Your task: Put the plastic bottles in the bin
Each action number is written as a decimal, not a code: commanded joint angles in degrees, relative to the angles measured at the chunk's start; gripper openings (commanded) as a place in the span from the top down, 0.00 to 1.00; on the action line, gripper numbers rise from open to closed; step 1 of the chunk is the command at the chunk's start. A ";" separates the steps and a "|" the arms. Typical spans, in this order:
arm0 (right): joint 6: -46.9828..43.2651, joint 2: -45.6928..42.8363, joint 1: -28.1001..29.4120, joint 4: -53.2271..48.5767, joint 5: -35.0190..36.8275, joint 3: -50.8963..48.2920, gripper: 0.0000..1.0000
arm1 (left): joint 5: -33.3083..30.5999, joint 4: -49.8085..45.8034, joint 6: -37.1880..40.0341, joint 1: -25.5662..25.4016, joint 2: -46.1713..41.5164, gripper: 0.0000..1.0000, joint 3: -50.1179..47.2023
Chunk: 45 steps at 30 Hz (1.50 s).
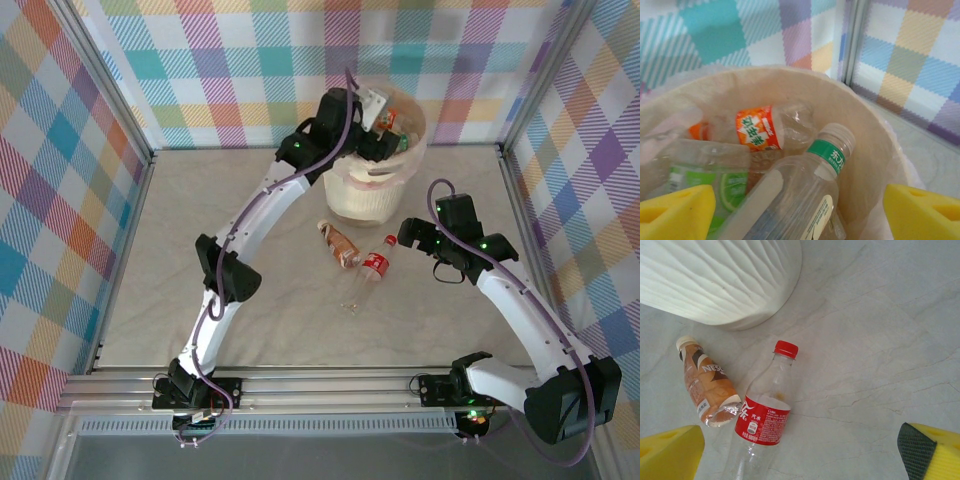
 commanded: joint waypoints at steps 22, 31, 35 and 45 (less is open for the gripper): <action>1.12 0.11 0.24 0.42 -0.98 0.09 0.00 | -24.25 15.51 -34.41 0.39 -50.39 0.00 -65.36; 2.49 3.11 0.20 -0.38 -0.77 0.47 0.00 | -25.46 18.03 -51.69 0.39 -55.52 0.03 -87.62; 2.90 4.31 0.14 -0.28 -0.97 0.37 0.00 | -22.40 17.43 -56.51 0.37 -51.74 0.00 -90.04; 3.17 6.17 0.14 -0.85 -0.55 0.64 0.00 | -11.30 25.55 -64.87 0.38 -38.22 0.00 -90.50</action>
